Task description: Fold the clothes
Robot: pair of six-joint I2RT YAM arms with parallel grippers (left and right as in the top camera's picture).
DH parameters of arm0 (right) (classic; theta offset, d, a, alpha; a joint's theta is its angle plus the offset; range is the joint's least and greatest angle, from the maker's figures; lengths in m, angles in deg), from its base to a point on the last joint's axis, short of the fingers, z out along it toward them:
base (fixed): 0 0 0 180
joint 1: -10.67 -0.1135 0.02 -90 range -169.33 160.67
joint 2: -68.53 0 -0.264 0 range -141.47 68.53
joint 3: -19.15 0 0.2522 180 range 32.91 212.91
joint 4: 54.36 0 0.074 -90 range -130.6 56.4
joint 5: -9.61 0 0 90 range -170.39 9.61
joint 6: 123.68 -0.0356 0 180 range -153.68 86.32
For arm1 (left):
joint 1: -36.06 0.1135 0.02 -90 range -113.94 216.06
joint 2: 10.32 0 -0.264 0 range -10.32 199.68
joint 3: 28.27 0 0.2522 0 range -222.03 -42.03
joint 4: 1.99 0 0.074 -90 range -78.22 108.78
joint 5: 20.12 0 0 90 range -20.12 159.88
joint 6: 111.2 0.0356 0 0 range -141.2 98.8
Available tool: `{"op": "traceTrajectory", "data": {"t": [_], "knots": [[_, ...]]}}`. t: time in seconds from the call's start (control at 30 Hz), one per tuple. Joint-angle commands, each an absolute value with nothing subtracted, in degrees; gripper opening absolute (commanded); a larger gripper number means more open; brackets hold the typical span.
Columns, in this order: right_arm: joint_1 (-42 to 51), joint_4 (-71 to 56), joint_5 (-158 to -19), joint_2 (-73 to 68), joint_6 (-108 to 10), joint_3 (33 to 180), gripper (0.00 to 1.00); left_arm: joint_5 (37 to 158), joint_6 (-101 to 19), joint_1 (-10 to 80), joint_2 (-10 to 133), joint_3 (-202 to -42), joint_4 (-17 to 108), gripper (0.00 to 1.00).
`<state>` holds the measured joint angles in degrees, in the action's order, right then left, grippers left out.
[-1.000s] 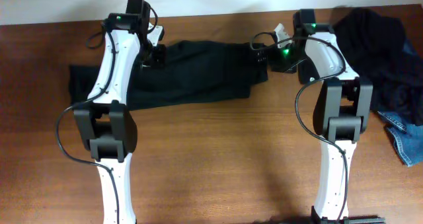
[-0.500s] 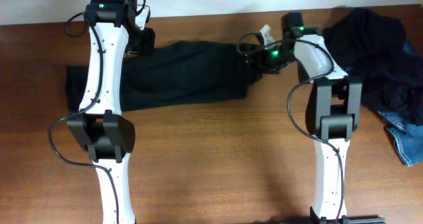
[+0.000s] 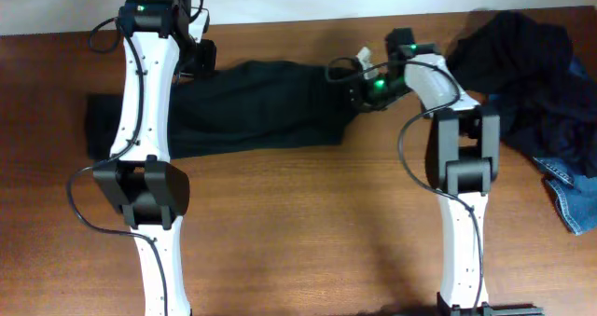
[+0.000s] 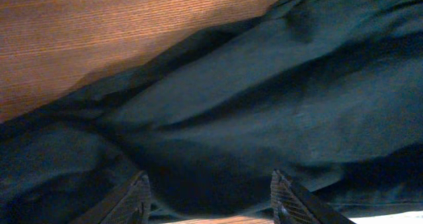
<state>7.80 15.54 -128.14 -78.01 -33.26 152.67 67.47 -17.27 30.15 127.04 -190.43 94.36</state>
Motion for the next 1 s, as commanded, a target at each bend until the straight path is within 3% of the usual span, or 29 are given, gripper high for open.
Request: {"op": "traceTrajectory", "data": {"t": [0.0,0.1,0.13,0.23,0.27,0.43,0.7,0.97], "knots": [[14.24,17.55,-126.08,-76.81,-30.41,151.86,0.04,66.88,-16.4,30.61,125.62,-191.22,95.0,0.58],[16.47,18.82,-126.11,-75.82,-28.58,151.89,0.04,66.94,-18.04,30.61,125.62,-191.22,95.65,0.58],[16.78,19.43,-126.11,-75.82,-27.88,151.97,0.09,67.14,-18.63,30.67,125.62,-191.22,95.83,0.58],[16.63,20.81,-125.8,-75.82,-25.54,151.95,0.65,68.43,-21.6,31.48,125.62,-191.22,96.13,0.58],[16.23,20.98,-125.54,-75.82,-25.08,151.95,0.77,70.44,-22.41,32.23,125.62,-191.22,96.39,0.58],[14.55,20.91,-123.22,-75.82,-24.86,151.95,0.84,83.79,-23.59,40.12,125.62,-191.22,98.8,0.58],[12.96,20.96,-122.96,-75.84,-24.43,151.95,0.91,90.57,-24.66,51.07,125.68,-188.77,96.77,0.58],[12.5,21.61,-122.48,-75.84,-24.43,151.95,0.92,99.6,-24.64,57.47,125.68,-170.5,85.2,0.58]]}}
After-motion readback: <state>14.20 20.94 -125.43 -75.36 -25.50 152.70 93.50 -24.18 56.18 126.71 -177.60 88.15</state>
